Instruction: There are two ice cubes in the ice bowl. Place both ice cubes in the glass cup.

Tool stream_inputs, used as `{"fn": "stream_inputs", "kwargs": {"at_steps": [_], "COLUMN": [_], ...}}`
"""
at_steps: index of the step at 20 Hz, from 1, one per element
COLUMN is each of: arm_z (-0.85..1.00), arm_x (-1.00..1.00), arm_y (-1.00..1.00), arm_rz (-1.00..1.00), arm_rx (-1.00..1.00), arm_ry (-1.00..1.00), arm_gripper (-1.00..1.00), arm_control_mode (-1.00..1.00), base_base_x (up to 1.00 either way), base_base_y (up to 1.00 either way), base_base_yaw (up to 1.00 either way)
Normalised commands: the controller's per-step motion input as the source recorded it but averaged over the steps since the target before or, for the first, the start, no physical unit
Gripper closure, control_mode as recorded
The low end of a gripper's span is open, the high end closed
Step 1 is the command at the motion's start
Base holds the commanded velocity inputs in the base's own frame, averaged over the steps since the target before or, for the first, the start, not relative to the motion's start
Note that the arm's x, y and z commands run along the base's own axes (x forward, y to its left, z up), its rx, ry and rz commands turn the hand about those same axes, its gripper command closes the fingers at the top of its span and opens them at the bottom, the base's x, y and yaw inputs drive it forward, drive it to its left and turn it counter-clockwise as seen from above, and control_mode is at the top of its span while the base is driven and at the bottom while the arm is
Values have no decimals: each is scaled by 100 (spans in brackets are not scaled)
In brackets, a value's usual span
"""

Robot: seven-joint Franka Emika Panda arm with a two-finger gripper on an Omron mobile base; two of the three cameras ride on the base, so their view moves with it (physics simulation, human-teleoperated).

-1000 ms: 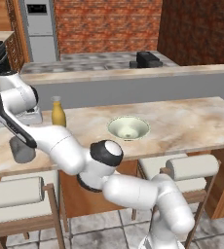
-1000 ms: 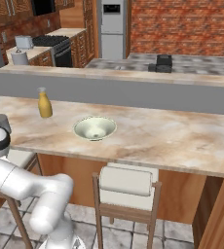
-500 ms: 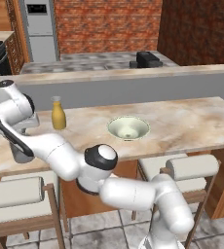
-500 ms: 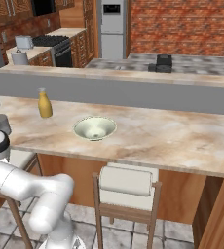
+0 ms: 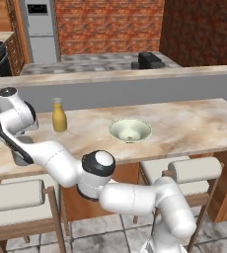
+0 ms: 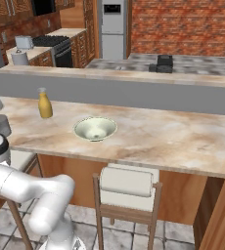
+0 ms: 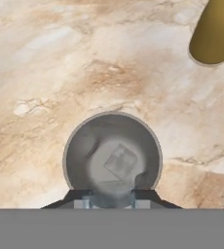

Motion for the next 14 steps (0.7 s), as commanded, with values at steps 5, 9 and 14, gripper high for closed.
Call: {"fn": "stream_inputs", "kwargs": {"at_steps": [5,9,14], "arm_z": [-23,-33,-23], "arm_x": [14,0,8], "arm_y": [0,0,1], "arm_rz": [0,0,0], "arm_rx": [1,0,0], "arm_ry": [-5,0,0], "arm_gripper": [100,100,-100], "arm_control_mode": [-100,-100,-100], "base_base_x": [0,0,0], "base_base_y": [0,0,0], "base_base_yaw": [0,0,0]}}
